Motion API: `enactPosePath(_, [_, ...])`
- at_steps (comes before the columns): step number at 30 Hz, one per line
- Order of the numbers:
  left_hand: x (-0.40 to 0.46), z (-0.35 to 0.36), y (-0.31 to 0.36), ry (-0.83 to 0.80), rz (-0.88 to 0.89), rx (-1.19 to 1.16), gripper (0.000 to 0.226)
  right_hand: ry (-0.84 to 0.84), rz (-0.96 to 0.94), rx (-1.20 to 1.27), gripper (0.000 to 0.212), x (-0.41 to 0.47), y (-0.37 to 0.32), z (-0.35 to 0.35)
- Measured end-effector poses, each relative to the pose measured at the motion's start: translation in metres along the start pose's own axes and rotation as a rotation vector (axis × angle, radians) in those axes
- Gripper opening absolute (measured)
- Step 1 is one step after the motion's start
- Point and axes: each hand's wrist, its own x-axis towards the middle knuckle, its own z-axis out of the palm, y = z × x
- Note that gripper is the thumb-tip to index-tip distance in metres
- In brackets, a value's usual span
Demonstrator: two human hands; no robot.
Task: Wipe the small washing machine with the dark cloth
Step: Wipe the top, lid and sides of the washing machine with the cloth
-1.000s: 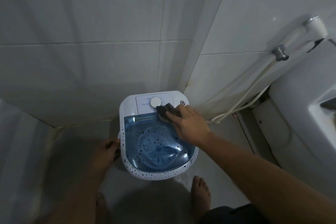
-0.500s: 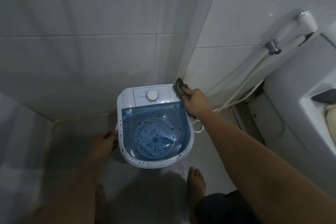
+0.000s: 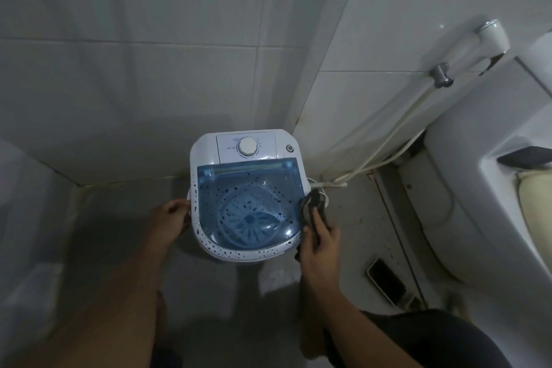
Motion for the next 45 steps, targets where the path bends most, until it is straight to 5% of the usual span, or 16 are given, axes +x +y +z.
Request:
enactPosePath(12, [0.004,0.0,-0.001,-0.013,-0.002,-0.005,0.019,-0.201,0.057,-0.183,0.054,0.18,-0.037,0.015])
enactPosePath(24, [0.006,-0.003,-0.006,0.006,0.037,0.02,0.019,0.159,0.021,-0.015,0.05,-0.025,-0.009,0.019])
enactPosePath(30, [0.008,-0.001,-0.007,0.017,0.047,0.006,0.019,-0.08,-0.431,-0.294,0.064,-0.099,-0.037,0.028])
enactPosePath(33, [0.008,-0.001,-0.008,0.021,0.046,0.0,0.021,-0.195,-0.434,-0.336,0.078,-0.099,-0.031,0.028])
enactPosePath(39, [0.013,-0.005,-0.01,-0.015,0.048,0.015,0.019,0.046,-0.248,-0.345,0.074,-0.061,0.0,-0.008])
enactPosePath(45, [0.01,-0.005,-0.008,-0.012,0.072,-0.022,0.014,-0.242,-0.575,-0.581,0.06,-0.072,-0.035,0.036])
